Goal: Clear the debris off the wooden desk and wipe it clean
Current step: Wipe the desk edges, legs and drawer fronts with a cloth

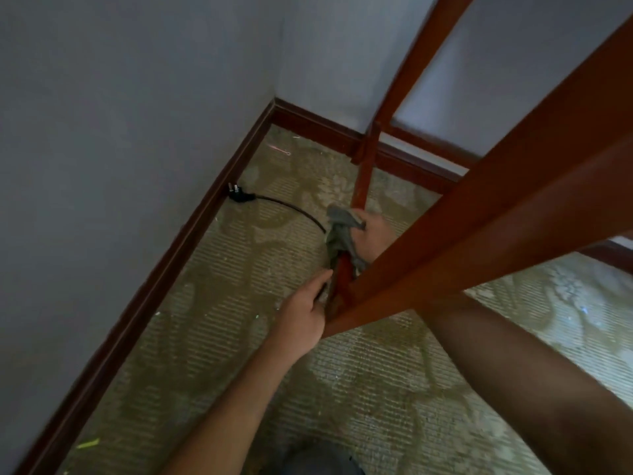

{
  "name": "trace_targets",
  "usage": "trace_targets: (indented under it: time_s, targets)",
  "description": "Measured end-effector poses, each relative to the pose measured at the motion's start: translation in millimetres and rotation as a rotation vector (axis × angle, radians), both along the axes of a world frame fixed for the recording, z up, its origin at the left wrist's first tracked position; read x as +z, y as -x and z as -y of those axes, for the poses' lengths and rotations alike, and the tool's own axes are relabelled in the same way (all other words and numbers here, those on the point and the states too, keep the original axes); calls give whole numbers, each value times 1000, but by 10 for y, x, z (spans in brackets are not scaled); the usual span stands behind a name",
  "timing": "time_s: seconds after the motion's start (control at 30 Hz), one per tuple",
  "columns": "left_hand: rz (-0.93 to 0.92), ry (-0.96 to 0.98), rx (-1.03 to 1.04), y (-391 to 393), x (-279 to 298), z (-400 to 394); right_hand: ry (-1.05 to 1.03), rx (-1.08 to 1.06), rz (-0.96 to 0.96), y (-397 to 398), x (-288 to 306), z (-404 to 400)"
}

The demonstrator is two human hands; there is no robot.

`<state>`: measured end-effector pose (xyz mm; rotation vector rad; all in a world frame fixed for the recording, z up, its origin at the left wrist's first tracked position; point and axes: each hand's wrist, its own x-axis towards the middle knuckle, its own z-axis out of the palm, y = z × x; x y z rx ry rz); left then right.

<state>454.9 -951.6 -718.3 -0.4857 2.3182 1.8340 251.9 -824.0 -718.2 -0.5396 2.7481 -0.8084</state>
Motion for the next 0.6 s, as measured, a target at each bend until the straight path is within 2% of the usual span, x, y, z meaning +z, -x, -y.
trace_targets:
  time_s: [0.03, 0.1, 0.27, 0.33, 0.4, 0.43, 0.5, 0.6]
  targets:
    - [-7, -7, 5, 15, 0, 13, -10, -25, -100, 21, 354, 246]
    - [-24, -27, 22, 53, 13, 33, -42, -64, -138, 143, 525, 427]
    - [34, -52, 49, 321, -4, -3, 8, 2, 90, -176, 363, 228]
    - [57, -48, 57, 439, -15, -30, -35, 67, 188, -296, 291, 131]
    - [37, -24, 55, 515, -35, -32, -60, 98, 181, -339, 172, 99]
    - [15, -8, 36, 523, -49, -26, -55, 73, 107, -312, 144, 117]
    - [-47, 94, -28, 533, -44, 4, -17, 11, 18, -156, 155, 204]
    - [-138, 411, -160, 585, 2, 50, -50, -14, -63, 328, 244, 383]
